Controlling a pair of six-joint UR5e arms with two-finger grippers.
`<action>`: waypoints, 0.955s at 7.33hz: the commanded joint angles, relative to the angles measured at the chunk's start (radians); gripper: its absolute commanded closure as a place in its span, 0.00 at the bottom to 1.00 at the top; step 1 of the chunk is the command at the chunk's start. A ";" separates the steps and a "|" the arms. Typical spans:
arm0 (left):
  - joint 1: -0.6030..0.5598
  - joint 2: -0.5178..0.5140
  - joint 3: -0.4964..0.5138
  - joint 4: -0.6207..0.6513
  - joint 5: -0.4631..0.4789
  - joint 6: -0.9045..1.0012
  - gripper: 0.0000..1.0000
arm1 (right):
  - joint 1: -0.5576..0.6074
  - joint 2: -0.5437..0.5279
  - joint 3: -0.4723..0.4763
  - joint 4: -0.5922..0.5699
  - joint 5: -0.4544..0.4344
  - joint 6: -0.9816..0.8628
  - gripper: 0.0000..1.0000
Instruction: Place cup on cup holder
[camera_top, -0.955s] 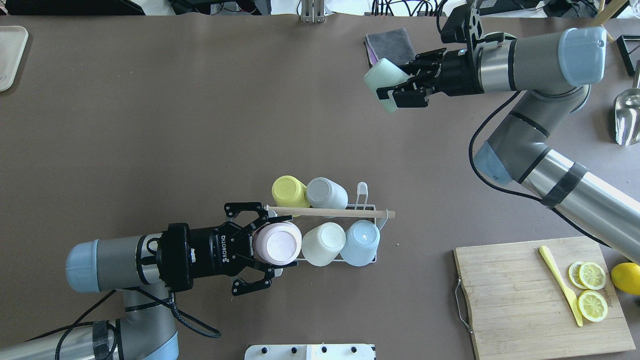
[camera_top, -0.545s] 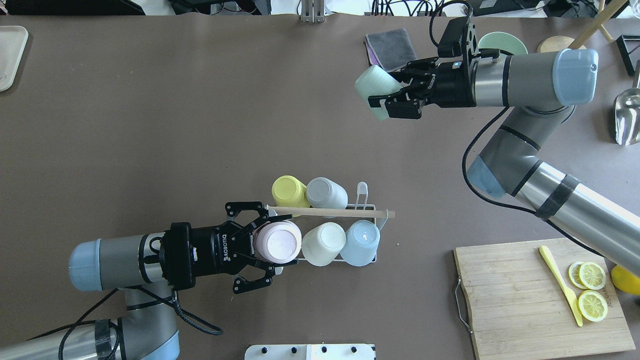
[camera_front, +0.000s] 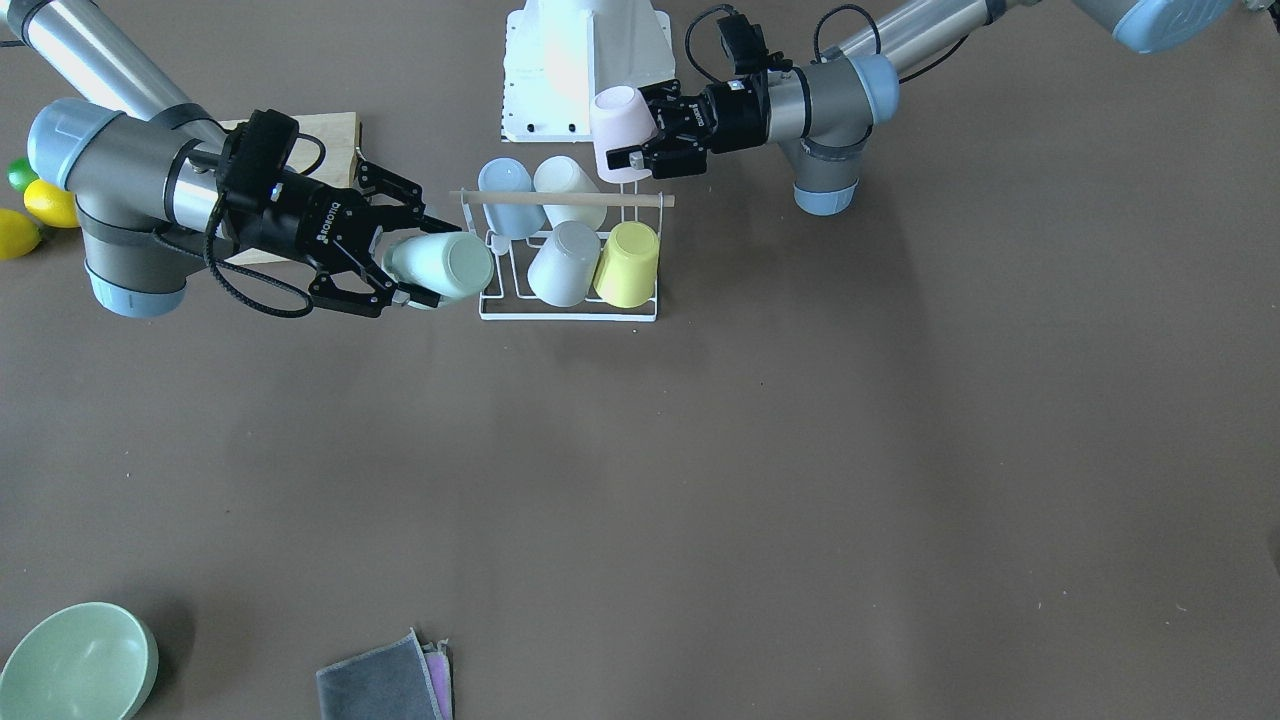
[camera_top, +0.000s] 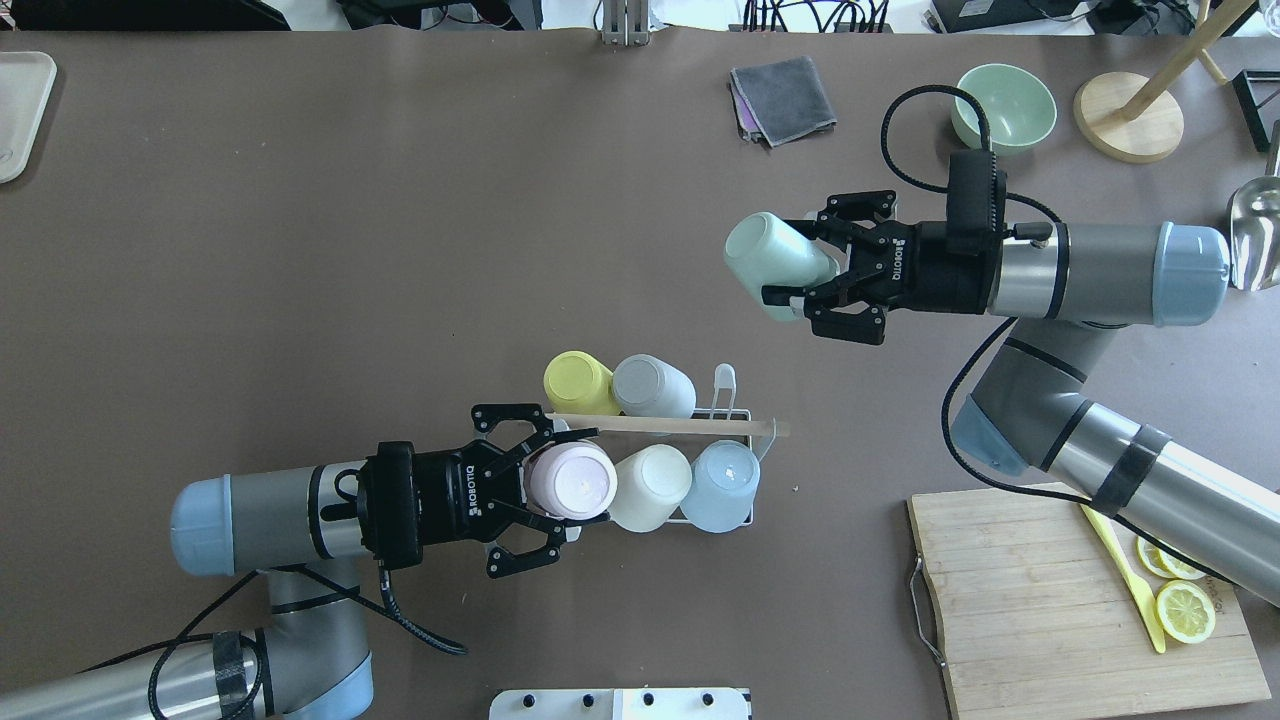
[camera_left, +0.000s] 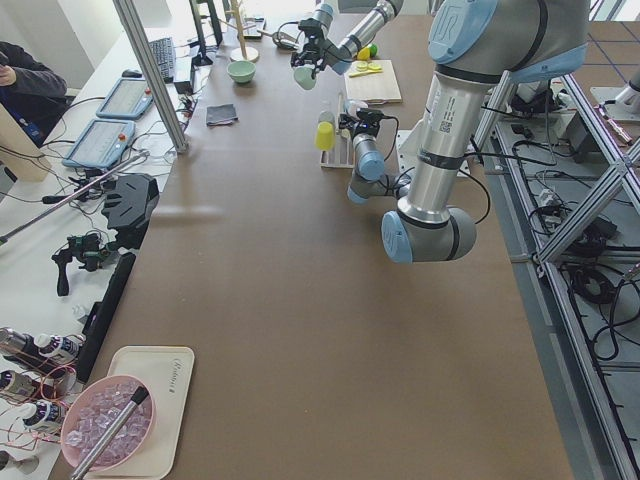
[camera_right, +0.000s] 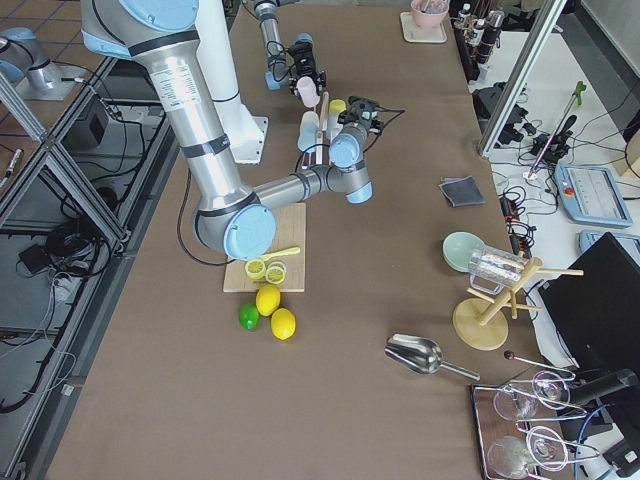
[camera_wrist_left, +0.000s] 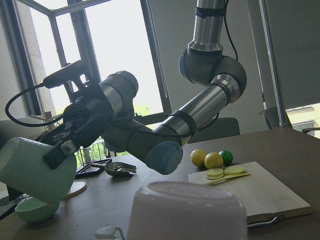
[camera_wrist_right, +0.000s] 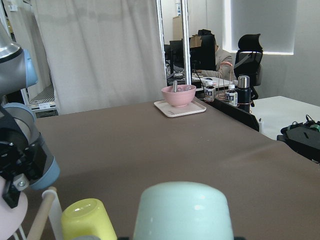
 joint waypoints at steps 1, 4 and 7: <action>0.000 -0.001 0.007 0.001 0.002 0.001 0.65 | -0.045 -0.007 -0.004 0.077 -0.061 -0.023 0.80; 0.000 -0.003 0.024 0.001 0.002 0.001 0.65 | -0.169 -0.005 -0.007 0.091 -0.212 -0.110 0.81; 0.000 -0.003 0.028 0.002 0.002 0.001 0.64 | -0.234 -0.007 -0.007 0.106 -0.316 -0.161 0.82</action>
